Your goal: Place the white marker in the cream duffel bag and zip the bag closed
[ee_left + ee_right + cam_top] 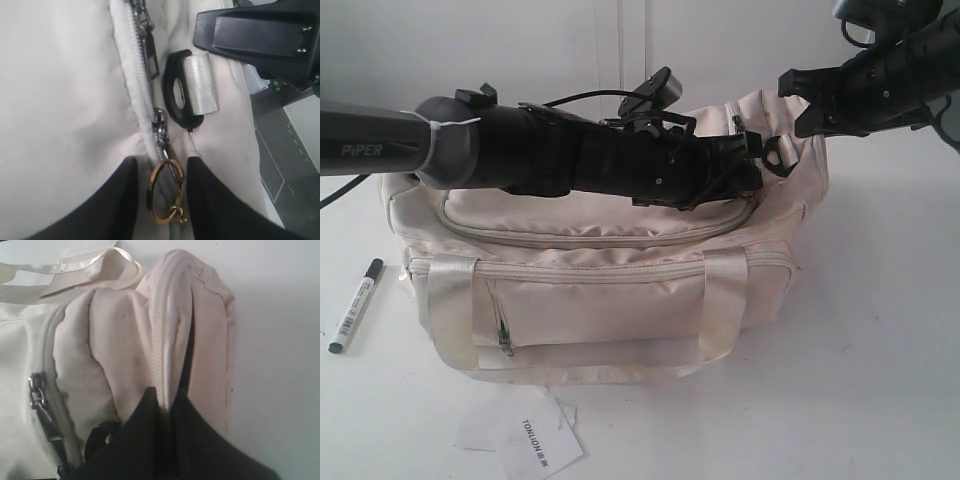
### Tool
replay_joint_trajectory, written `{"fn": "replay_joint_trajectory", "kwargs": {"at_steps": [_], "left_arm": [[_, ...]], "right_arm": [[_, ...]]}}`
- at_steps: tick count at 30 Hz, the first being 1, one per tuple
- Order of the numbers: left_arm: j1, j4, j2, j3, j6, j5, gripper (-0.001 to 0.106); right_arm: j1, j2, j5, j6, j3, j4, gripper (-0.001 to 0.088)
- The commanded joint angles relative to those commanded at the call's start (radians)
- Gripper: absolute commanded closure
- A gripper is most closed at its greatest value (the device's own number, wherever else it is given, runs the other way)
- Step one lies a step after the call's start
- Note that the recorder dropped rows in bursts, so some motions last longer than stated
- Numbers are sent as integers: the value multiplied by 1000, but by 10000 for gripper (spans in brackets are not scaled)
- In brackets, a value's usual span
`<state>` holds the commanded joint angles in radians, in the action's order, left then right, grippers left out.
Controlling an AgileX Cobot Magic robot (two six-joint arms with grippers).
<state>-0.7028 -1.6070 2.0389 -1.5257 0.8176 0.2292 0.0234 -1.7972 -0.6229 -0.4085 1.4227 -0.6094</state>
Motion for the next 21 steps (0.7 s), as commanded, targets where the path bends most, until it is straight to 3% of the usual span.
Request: {"fn": "replay_joint_trajectory", "kwargs": {"at_steps": [3,7,21], "left_arm": [[0,0,9,0,-12,2,798],[0,0,8,0,-10,17,1053],[0,10,-56,0,-10,79,1053]], "right_arm": [[0,0,0,0,0,0,868],[0,0,-2,0,0,0,868],[0,0,0,0,0,0,868]]}}
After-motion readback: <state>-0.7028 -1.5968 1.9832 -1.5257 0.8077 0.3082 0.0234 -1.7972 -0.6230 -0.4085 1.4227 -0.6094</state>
